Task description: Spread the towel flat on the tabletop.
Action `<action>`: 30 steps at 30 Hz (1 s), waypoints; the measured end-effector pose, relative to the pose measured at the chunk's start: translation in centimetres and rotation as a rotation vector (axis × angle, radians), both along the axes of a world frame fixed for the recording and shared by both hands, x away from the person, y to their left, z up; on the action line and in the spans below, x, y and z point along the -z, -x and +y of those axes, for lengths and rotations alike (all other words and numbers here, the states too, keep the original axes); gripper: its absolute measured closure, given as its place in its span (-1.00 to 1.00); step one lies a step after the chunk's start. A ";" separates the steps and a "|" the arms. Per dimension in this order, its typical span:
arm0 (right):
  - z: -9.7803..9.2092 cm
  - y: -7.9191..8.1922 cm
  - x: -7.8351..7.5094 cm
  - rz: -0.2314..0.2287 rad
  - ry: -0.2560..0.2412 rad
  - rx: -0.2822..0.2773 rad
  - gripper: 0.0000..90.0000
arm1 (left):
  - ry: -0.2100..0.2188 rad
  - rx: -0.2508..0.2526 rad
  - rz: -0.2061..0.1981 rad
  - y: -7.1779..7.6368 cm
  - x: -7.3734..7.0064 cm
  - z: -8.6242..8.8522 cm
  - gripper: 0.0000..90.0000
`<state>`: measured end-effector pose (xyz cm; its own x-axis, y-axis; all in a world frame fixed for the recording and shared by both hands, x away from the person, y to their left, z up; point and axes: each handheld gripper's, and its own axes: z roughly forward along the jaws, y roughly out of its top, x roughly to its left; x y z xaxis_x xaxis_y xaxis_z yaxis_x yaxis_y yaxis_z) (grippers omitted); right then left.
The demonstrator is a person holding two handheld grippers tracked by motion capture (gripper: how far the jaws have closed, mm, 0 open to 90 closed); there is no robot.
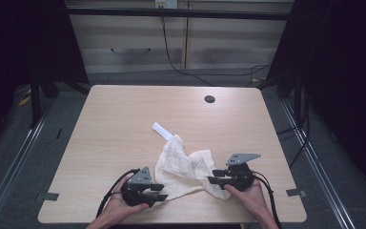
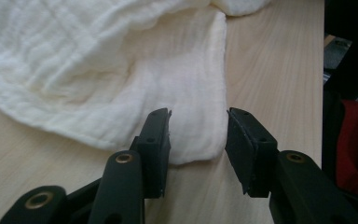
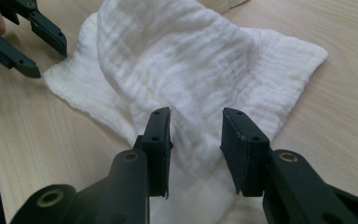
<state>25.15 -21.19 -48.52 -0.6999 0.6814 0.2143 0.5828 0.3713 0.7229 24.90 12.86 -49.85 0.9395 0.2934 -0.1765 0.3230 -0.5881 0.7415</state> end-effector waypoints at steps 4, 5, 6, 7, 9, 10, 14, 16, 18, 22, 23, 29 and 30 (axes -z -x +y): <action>0.1 -0.1 0.3 0.013 0.015 0.001 0.42 | -0.023 0.013 -0.027 0.2 0.2 -0.2 0.34; 0.2 -0.1 0.3 0.011 0.016 0.001 0.42 | -0.021 0.011 -0.029 0.2 0.2 -0.2 0.36; 0.2 -0.1 0.3 0.012 0.013 0.002 0.42 | -0.023 0.010 -0.037 0.2 0.2 -0.2 0.38; 0.2 -0.1 0.2 0.012 0.014 0.004 0.42 | -0.021 0.006 -0.042 0.3 0.3 -0.2 0.40; 0.1 -0.1 0.2 0.005 0.014 0.008 0.42 | -0.036 0.020 -0.070 0.6 0.3 -0.3 0.42; 0.0 -0.1 0.1 0.006 0.013 0.015 0.41 | -0.039 0.021 -0.084 0.7 0.3 -0.4 0.45; 0.0 -0.1 0.2 0.012 0.022 0.016 0.41 | -0.057 0.032 -0.118 0.8 0.3 -0.5 0.64; 0.1 -0.2 0.3 0.011 0.025 0.009 0.42 | -0.062 0.028 -0.123 0.8 0.2 -0.4 0.78; 0.2 -0.2 0.4 0.012 0.023 -0.001 0.52 | -0.052 0.029 -0.095 0.6 0.2 -0.3 0.88; 0.4 -0.2 0.2 0.007 0.021 -0.033 0.94 | 0.030 0.029 -0.051 0.3 -0.6 0.4 0.91; 0.3 -0.2 0.0 -0.002 0.014 -0.027 0.96 | 0.067 0.019 -0.041 0.2 -1.0 0.8 0.91; -0.3 -1.0 -1.3 -0.032 -0.038 0.014 0.98 | 0.179 -0.051 -0.050 -0.7 -2.9 3.0 0.91; -0.4 -1.2 -1.4 -0.034 -0.050 0.021 0.98 | 0.190 -0.062 -0.051 -0.8 -3.2 3.4 0.91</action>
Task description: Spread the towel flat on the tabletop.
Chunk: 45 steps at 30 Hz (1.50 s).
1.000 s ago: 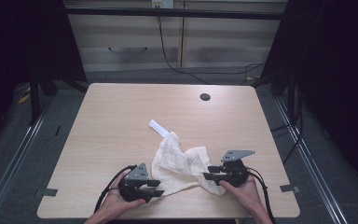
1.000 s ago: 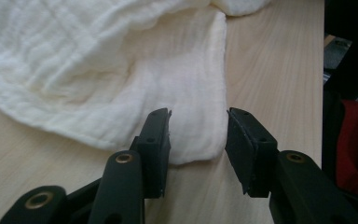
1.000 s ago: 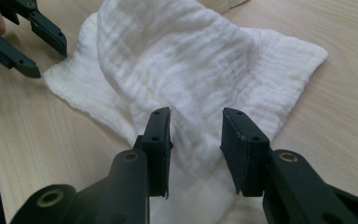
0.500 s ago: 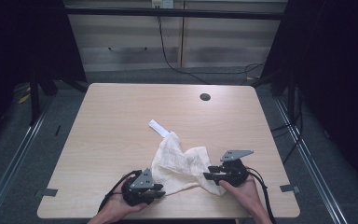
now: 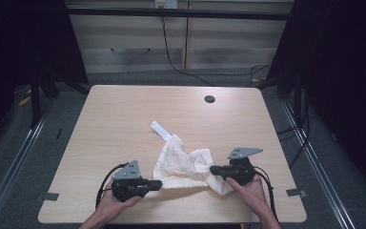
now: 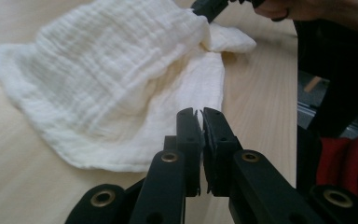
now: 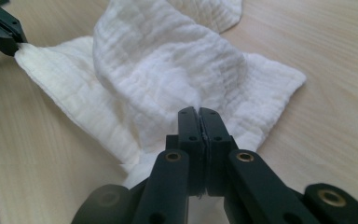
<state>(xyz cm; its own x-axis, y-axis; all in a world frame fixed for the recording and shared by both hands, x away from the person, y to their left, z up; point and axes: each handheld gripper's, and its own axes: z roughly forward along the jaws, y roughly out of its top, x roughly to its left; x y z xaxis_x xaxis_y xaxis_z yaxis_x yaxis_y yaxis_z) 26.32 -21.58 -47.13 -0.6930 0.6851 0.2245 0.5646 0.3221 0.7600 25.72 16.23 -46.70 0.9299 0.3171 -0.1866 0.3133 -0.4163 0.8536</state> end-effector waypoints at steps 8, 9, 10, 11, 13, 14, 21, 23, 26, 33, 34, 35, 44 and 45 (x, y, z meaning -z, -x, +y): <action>-1.4 -2.2 -0.1 0.013 -0.041 0.057 0.97 | 0.063 -0.058 -0.002 -0.8 -0.8 2.0 0.92; -1.4 -2.6 0.3 0.027 -0.042 0.059 0.95 | 0.062 -0.068 -0.002 -0.8 -0.8 2.1 0.92; -1.4 -3.0 0.7 0.046 -0.026 0.069 0.92 | 0.061 -0.074 -0.004 -0.9 -0.9 2.3 0.92; -1.4 -3.3 1.2 0.056 -0.003 0.079 0.90 | 0.060 -0.085 -0.005 -1.0 -0.9 2.5 0.92; -1.3 -3.4 1.8 0.073 0.029 0.077 0.88 | 0.058 -0.096 -0.002 -1.3 -0.9 2.9 0.92; -1.3 -3.2 1.8 0.068 0.048 0.084 0.82 | 0.058 -0.100 0.000 -1.3 -0.8 3.0 0.92; -2.0 -0.3 -0.1 0.000 0.023 0.051 0.69 | 0.050 -0.099 0.011 -1.5 -0.4 3.0 0.92; -2.3 0.8 -0.5 -0.019 0.035 0.059 0.60 | 0.060 -0.102 0.018 -1.6 -0.4 3.0 0.92; -3.3 1.8 -0.8 -0.027 0.026 0.072 0.65 | 0.059 -0.109 0.019 -1.7 -0.5 2.9 0.92; -2.0 5.0 1.0 0.032 0.055 -0.056 0.71 | 0.073 -0.114 0.016 -1.9 -0.7 2.6 0.92; -1.9 5.3 1.2 0.037 0.061 -0.070 0.71 | 0.072 -0.115 0.015 -1.9 -0.7 2.6 0.92; -1.8 5.5 1.4 0.042 0.072 -0.081 0.71 | 0.071 -0.118 0.013 -1.9 -0.7 2.6 0.92; -1.2 6.2 2.1 0.054 0.118 -0.143 0.64 | 0.082 -0.145 0.024 -2.4 -0.7 2.7 0.92; -1.2 6.2 2.3 0.059 0.122 -0.142 0.62 | 0.079 -0.146 0.021 -2.5 -0.7 2.7 0.92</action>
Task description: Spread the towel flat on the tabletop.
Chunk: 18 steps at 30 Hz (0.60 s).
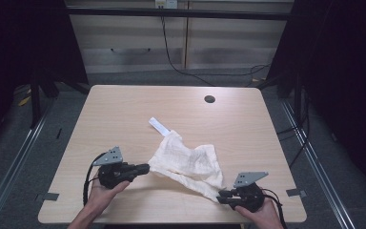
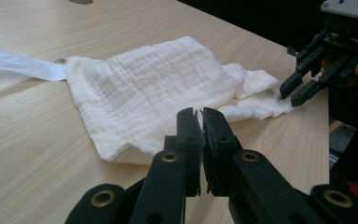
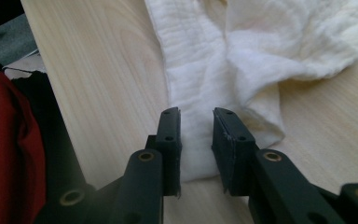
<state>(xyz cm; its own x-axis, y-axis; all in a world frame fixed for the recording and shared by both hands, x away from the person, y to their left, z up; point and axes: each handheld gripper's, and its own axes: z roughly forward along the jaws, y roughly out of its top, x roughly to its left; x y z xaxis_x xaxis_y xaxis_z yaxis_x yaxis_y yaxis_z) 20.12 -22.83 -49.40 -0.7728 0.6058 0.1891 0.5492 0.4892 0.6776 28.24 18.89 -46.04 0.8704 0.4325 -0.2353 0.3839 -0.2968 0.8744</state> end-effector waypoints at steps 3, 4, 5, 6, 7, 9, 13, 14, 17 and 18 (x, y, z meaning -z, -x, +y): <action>0.2 0.1 0.2 0.002 -0.013 -0.024 0.41 | -0.006 -0.010 0.012 -0.5 0.1 -0.3 0.92; 0.4 0.2 0.3 -0.002 -0.014 -0.035 0.35 | -0.014 -0.010 0.012 -0.7 0.2 -0.4 0.92; 0.5 0.2 0.3 -0.014 -0.012 -0.047 0.33 | -0.004 -0.018 0.018 -0.9 0.2 -0.4 0.92; 0.6 0.3 0.4 -0.037 -0.001 -0.055 0.36 | -0.005 -0.022 0.021 -1.1 0.2 -0.2 0.92; 0.7 0.5 0.4 -0.058 0.015 -0.053 0.43 | -0.009 -0.026 0.021 -1.2 0.2 0.0 0.92; 0.8 0.6 0.4 -0.084 0.037 -0.054 0.52 | -0.004 -0.037 0.025 -1.2 0.2 0.4 0.91; 0.9 0.7 0.3 -0.130 0.084 -0.049 0.83 | 0.013 -0.036 0.023 -1.2 0.0 0.5 0.91; 0.9 0.6 0.3 -0.128 0.086 -0.037 0.94 | 0.011 -0.033 0.021 -1.2 0.1 0.4 0.91; 0.7 0.1 0.3 -0.111 0.070 -0.028 0.99 | 0.003 -0.028 0.015 -1.1 0.1 0.2 0.91; 0.7 0.0 0.3 -0.105 0.065 -0.024 0.99 | 0.005 -0.028 0.015 -1.1 0.0 0.3 0.91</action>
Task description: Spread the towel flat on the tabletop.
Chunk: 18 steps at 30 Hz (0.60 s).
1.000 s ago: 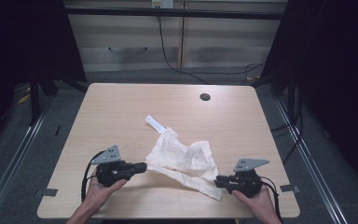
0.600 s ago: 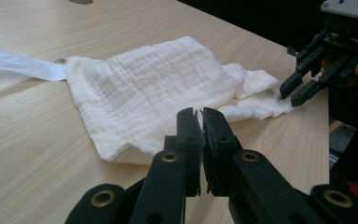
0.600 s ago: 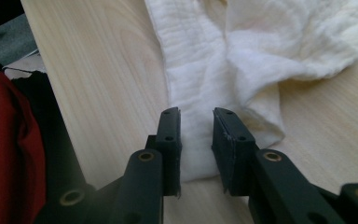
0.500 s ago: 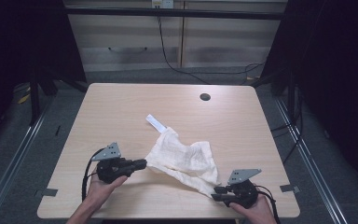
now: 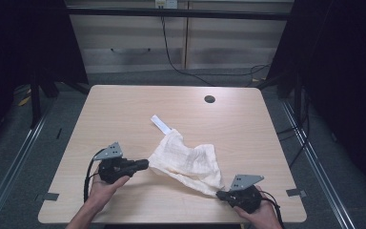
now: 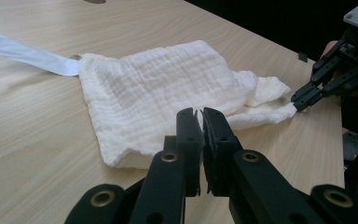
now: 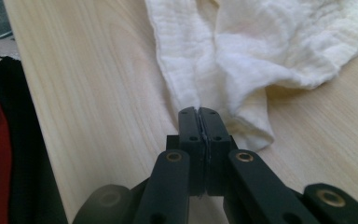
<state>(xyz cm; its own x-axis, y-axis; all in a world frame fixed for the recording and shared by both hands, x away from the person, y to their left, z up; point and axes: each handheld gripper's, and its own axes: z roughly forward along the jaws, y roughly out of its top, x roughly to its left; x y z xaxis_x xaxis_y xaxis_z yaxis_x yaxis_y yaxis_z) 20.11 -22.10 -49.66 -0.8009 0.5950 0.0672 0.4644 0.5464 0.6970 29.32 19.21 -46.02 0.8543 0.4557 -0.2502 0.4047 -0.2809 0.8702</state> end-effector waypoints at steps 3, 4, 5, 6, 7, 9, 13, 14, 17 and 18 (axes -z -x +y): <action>-0.2 -0.3 -0.4 0.009 -0.054 0.006 0.99 | 0.007 -0.008 -0.004 -0.1 -0.3 0.3 0.91; -0.3 -0.4 -0.6 0.002 -0.068 0.009 0.99 | 0.006 -0.013 -0.011 -0.1 -0.4 0.4 0.91; -0.5 -0.5 -0.8 0.003 -0.083 0.023 0.99 | 0.010 -0.013 -0.014 0.0 -0.6 0.5 0.91; -0.6 -0.7 -1.0 0.000 -0.097 0.030 0.99 | 0.014 -0.012 -0.017 0.0 -0.7 0.6 0.91; -0.8 -0.8 -1.3 -0.007 -0.106 0.037 0.99 | 0.012 -0.011 -0.023 0.1 -0.9 0.6 0.91; -1.0 -1.1 -1.8 -0.016 -0.128 0.054 0.99 | 0.004 -0.008 -0.032 0.1 -1.2 0.6 0.91; -1.1 -2.0 -3.6 -0.049 -0.148 0.068 1.00 | 0.010 -0.016 -0.048 0.2 -2.0 0.6 0.91; -1.1 -2.3 -4.3 -0.056 -0.160 0.076 1.00 | 0.019 -0.019 -0.051 0.1 -2.3 0.6 0.91; -1.1 -3.1 -6.3 -0.093 -0.190 0.091 1.00 | 0.035 -0.025 -0.070 -0.1 -3.2 0.6 0.91; -1.2 -3.4 -6.9 -0.105 -0.195 0.094 1.00 | 0.036 -0.027 -0.078 -0.1 -3.5 0.7 0.91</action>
<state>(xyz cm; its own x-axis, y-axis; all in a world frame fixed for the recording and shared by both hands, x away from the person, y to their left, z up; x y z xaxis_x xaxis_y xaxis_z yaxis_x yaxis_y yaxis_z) 23.55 -23.27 -42.74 -0.7515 0.6509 0.1073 0.4259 0.3544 0.8325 29.45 19.86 -42.55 0.8594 0.4704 -0.2006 0.3427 -0.2386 0.9086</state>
